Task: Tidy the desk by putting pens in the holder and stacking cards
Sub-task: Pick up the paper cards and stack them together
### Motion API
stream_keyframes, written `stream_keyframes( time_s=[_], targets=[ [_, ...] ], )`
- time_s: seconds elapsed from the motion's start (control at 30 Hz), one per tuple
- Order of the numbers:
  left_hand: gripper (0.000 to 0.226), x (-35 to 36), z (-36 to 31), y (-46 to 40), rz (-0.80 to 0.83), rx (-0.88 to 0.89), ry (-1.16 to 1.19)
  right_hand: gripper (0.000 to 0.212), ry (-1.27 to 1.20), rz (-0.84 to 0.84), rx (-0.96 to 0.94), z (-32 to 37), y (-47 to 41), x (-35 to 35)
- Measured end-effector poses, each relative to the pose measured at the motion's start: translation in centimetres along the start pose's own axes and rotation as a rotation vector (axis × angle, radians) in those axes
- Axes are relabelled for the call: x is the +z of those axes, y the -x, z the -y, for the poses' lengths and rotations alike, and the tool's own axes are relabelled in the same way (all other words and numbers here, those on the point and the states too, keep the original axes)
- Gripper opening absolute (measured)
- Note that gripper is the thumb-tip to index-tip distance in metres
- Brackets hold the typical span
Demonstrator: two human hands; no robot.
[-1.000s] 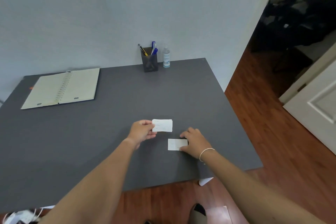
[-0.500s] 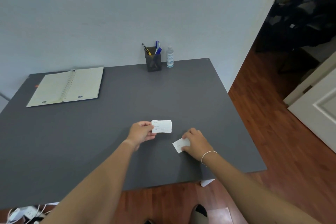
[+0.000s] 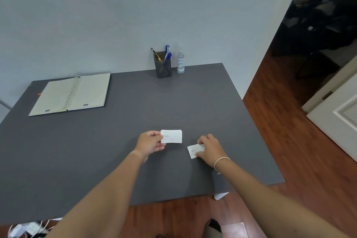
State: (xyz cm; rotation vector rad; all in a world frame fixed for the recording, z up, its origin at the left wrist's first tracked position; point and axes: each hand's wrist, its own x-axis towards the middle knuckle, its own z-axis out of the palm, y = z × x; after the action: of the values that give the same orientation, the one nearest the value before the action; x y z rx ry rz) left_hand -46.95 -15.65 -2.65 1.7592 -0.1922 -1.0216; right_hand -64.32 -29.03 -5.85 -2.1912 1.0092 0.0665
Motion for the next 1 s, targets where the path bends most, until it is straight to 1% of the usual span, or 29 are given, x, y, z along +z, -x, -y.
stream_keyframes(
  time_s=[0.1,0.2,0.3,0.47,0.6,0.73,0.87,0.93,1.0],
  targets=[
    [0.015,-0.1,-0.2,-0.1,-0.003,0.005,0.003,0.023,-0.246,-0.018,0.072,0.7,-0.2,-0.6],
    [0.017,-0.2,-0.5,-0.1,-0.007,0.009,0.005,0.024,-0.509,-0.032,0.129,1.9,-0.4,-1.2],
    [0.014,-0.2,-0.8,-0.2,0.0,0.015,0.016,0.02,-0.631,-0.035,0.114,3.5,-0.7,-1.8],
    [0.012,0.2,-1.4,-0.1,0.034,0.021,0.023,0.019,-0.686,-0.065,0.06,5.6,-1.2,-2.1],
    [0.011,0.4,-2.1,0.2,0.098,0.014,0.065,0.022,-0.665,-0.098,0.048,6.5,-1.6,-1.8],
    [0.02,0.5,-2.8,0.4,0.142,0.014,0.099,0.031,-0.632,-0.108,0.052,6.8,-2.2,-1.3],
    [0.02,0.3,-3.2,0.5,0.173,0.015,0.115,0.052,-0.597,-0.105,0.065,7.0,-2.5,-1.1],
    [0.018,0.1,-3.3,0.5,0.184,0.016,0.113,0.054,-0.589,-0.09,0.068,7.2,-2.6,-1.2],
    [0.013,0.0,-3.3,0.5,0.192,0.017,0.112,0.05,-0.584,-0.077,0.068,7.3,-2.7,-1.3]
  ],
)
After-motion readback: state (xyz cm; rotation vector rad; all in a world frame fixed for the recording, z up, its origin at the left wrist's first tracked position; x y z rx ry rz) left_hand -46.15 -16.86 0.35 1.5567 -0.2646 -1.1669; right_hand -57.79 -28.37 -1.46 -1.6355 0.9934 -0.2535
